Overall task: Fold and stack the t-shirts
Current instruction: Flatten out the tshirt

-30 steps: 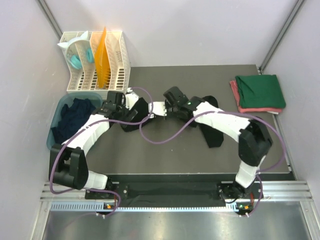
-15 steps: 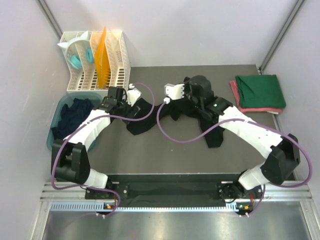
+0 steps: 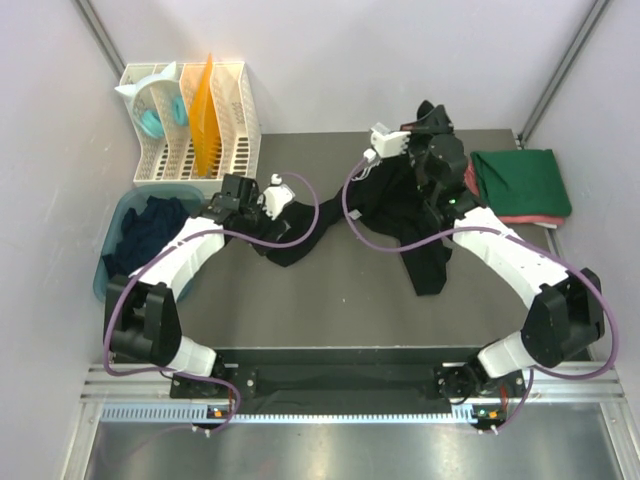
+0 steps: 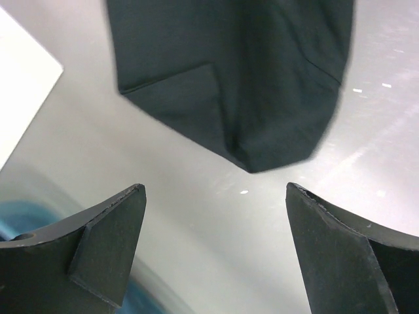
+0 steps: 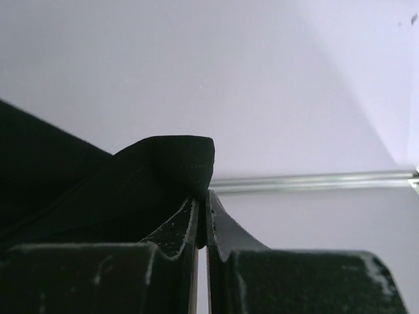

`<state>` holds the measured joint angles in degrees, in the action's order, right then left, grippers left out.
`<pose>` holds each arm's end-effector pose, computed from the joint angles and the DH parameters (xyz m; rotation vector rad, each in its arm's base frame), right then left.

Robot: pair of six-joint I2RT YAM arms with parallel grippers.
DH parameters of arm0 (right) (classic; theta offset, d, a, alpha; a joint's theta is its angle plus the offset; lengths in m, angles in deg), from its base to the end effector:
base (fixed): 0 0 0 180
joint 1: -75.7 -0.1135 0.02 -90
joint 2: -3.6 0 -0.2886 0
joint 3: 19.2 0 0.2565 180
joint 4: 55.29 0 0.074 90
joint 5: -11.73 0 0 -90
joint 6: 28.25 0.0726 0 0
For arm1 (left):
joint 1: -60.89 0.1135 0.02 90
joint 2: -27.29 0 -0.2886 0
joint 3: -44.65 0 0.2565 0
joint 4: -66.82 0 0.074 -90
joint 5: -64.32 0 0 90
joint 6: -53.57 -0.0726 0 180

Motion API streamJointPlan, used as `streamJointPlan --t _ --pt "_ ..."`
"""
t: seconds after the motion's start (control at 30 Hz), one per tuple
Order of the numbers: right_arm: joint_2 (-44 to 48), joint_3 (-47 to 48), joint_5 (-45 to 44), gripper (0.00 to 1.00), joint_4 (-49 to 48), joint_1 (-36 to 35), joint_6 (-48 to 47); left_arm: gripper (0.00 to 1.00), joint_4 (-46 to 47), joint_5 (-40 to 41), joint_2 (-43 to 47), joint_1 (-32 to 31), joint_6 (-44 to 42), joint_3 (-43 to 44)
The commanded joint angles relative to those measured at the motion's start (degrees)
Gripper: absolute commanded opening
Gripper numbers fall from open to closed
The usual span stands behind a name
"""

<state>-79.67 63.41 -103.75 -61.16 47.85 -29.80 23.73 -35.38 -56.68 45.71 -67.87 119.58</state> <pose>0.3520 0.1507 0.4098 -1.1576 1.1261 -1.2072 0.3176 -0.0988 0.2453 1.0407 2.2340 -0.0874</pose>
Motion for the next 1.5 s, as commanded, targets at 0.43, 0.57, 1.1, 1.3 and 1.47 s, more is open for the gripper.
streamJointPlan --t 0.43,0.57,1.1,1.3,1.47 --pt "-3.2 3.6 -5.4 0.0 -15.8 5.3 -2.1 0.93 -4.5 -11.8 -3.6 -8.5 -3.8 0.0" --pt "-3.7 3.7 -6.0 0.0 -15.3 5.3 -1.8 0.95 -1.4 -11.1 -5.3 -10.9 -4.2 -2.0" --pt "-20.4 11.6 -12.0 0.32 -42.9 11.2 -11.2 0.94 4.1 -0.3 -12.6 -12.5 -1.7 -0.8" --pt "-11.4 10.2 -11.8 0.91 -8.7 11.4 9.8 0.96 6.7 5.3 -7.5 -11.9 0.4 -3.0" --pt "-4.6 10.1 -2.4 0.94 23.9 10.3 28.5 0.96 7.6 13.9 0.4 -8.8 7.2 -1.6"
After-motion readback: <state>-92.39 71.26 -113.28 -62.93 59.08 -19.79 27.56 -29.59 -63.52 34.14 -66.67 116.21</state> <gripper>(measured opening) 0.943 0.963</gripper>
